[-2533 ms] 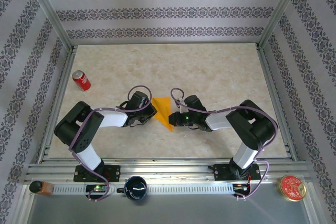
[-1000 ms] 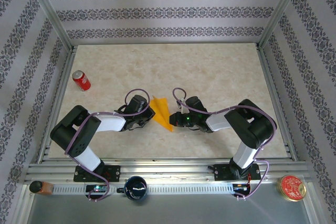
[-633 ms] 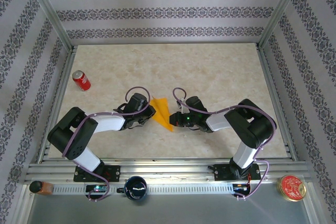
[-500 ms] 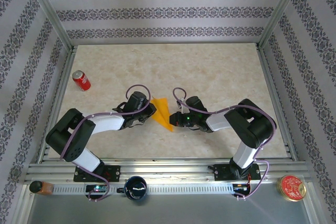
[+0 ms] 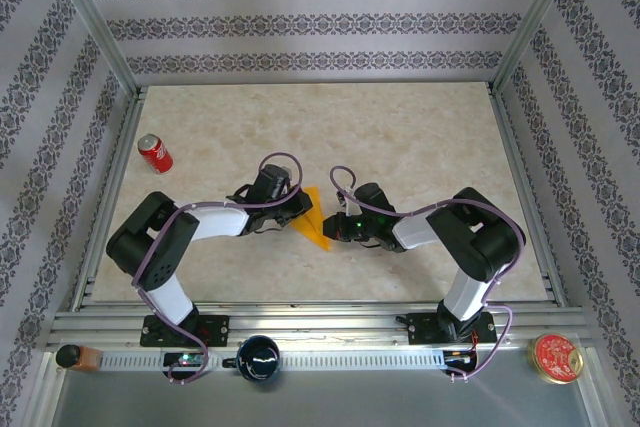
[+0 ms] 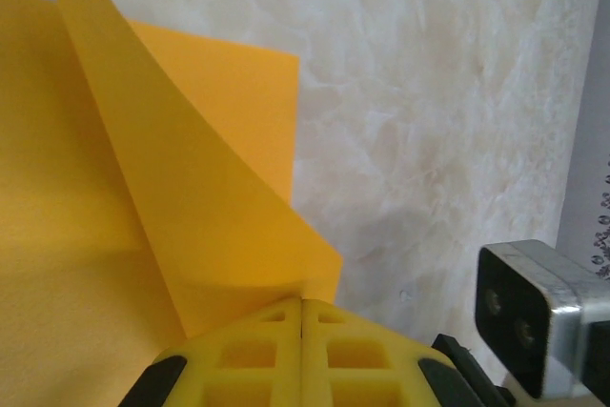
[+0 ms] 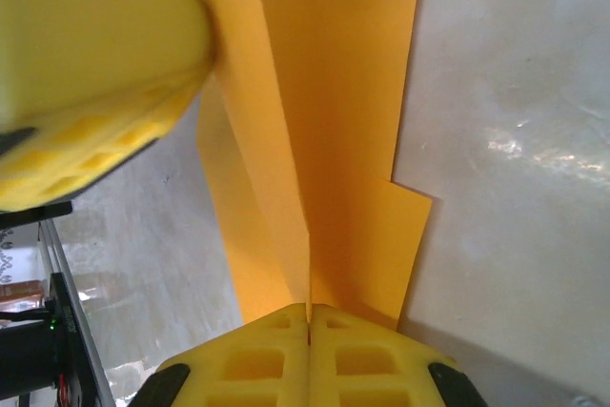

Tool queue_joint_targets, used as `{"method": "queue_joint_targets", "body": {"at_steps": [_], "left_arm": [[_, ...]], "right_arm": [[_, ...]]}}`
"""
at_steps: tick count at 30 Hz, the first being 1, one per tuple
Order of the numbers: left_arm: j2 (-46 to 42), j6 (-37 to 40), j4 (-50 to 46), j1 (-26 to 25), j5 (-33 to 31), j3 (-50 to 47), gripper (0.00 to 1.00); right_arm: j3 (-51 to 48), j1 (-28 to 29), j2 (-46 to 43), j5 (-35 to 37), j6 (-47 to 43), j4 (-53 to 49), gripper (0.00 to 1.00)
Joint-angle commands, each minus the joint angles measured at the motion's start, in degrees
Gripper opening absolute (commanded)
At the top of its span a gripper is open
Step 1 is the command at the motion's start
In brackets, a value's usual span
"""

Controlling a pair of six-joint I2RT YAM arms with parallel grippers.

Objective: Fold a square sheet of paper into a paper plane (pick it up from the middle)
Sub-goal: Fourth fold the wing at the center of the table.

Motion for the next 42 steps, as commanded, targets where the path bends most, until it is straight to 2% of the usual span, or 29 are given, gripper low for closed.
{"method": "queue_joint_targets", "body": {"at_steps": [1,10,25,42], "left_arm": [[0.8,1.1,4.0,-0.5,1.3,0.4,0.04],[0.5,1.8,7.1,-0.5,1.7,-1.3,0.11],[-0.8,2.2,6.6,-0.5,0.7,-2.7,0.05],[3.7,1.6,9.1,-0.4,3.0,-1.6,0.04]], "right_arm": [[-1.1,-0.1,2.5,2.4,0.5,-2.3,0.0],[-2.0,-0.3,3.0,3.1,1.8,-1.5,0.0],[-2.7,-0.3,3.0,4.1,2.5,-1.5,0.0],[-2.8,-0.3,3.8,3.9,2.6,-1.5,0.0]]}}
